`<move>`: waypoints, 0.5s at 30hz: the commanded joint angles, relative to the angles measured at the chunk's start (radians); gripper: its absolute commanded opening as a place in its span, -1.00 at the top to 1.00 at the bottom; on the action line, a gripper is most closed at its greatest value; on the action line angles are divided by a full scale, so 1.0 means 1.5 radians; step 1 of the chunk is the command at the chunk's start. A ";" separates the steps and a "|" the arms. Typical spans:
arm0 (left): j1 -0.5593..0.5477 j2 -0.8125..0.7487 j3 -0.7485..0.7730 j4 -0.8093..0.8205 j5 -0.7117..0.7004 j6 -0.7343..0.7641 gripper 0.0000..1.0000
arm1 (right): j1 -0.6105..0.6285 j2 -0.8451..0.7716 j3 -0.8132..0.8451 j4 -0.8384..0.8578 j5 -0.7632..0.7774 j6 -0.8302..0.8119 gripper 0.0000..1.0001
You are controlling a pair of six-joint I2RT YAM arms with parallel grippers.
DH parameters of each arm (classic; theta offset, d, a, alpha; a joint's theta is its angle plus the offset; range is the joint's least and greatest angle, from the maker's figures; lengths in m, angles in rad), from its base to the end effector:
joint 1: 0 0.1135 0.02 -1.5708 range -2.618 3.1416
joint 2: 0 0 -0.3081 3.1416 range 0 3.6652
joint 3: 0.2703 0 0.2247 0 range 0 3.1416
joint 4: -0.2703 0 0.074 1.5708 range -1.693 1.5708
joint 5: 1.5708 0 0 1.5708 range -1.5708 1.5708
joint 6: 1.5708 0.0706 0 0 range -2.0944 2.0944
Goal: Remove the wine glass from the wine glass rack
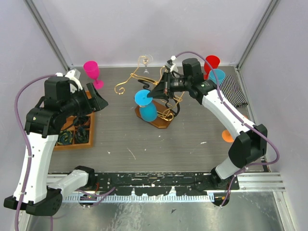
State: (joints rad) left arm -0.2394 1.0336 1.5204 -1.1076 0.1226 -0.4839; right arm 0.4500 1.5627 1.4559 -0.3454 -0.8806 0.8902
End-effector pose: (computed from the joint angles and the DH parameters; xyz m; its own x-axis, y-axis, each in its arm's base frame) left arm 0.1367 -0.0423 0.4487 -0.6547 -0.3155 -0.6869 0.0310 0.8968 -0.4414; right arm 0.2881 0.1996 0.4062 -0.9482 0.0915 -0.3041 -0.2615 0.3186 0.9111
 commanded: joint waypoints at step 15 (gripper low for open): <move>-0.002 -0.010 -0.005 -0.007 0.012 0.000 -0.58 | 0.017 -0.028 0.029 -0.068 0.027 -0.087 0.99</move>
State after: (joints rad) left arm -0.2394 1.0336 1.5200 -1.1130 0.1268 -0.4843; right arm 0.4709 1.5761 1.4883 -0.4152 -0.8780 0.8227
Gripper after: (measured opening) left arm 0.791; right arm 0.042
